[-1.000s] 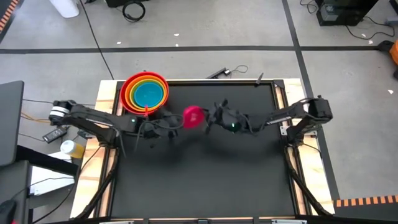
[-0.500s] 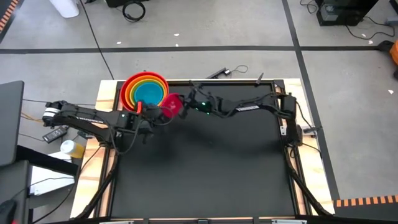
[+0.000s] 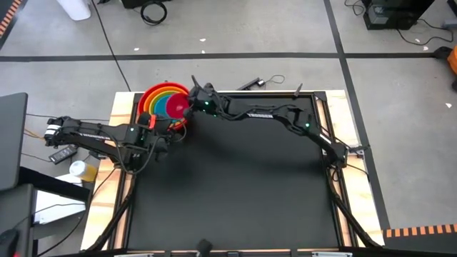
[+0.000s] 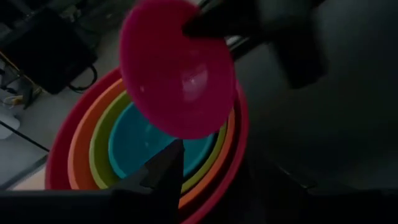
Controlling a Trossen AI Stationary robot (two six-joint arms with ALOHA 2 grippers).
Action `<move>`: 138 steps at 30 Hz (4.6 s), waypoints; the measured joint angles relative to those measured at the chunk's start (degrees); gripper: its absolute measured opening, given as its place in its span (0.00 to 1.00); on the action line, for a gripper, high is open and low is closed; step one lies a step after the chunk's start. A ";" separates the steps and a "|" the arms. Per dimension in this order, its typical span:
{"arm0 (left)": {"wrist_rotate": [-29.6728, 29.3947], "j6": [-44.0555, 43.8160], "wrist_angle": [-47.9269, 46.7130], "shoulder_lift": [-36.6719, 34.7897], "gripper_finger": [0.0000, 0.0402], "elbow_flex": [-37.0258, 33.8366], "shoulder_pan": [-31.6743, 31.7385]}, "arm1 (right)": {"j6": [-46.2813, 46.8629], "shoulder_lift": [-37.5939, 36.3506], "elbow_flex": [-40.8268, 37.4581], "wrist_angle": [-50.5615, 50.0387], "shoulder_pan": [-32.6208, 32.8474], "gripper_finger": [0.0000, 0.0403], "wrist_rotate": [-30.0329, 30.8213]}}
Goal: Nest bowls inside each other
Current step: Stack the pink bowl on top of the blue bowl, then return to Home Position
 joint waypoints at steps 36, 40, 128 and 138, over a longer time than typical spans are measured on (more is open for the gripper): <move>-1.25 2.52 -1.31 0.04 0.45 0.00 -4.02 | -8.66 -4.87 8.35 -45.31 -5.13 0.46 -31.38; -1.51 4.69 0.47 0.04 0.45 0.00 -4.84 | -9.24 -9.93 0.35 -44.69 -3.99 0.45 -31.60; 27.77 47.53 69.30 -53.13 0.30 -48.94 -6.08 | -0.16 -133.33 -117.73 8.83 17.71 0.41 -11.72; 28.55 46.17 69.11 -53.16 0.02 -48.94 -6.08 | 0.42 -134.69 -117.75 8.23 17.67 0.34 -17.10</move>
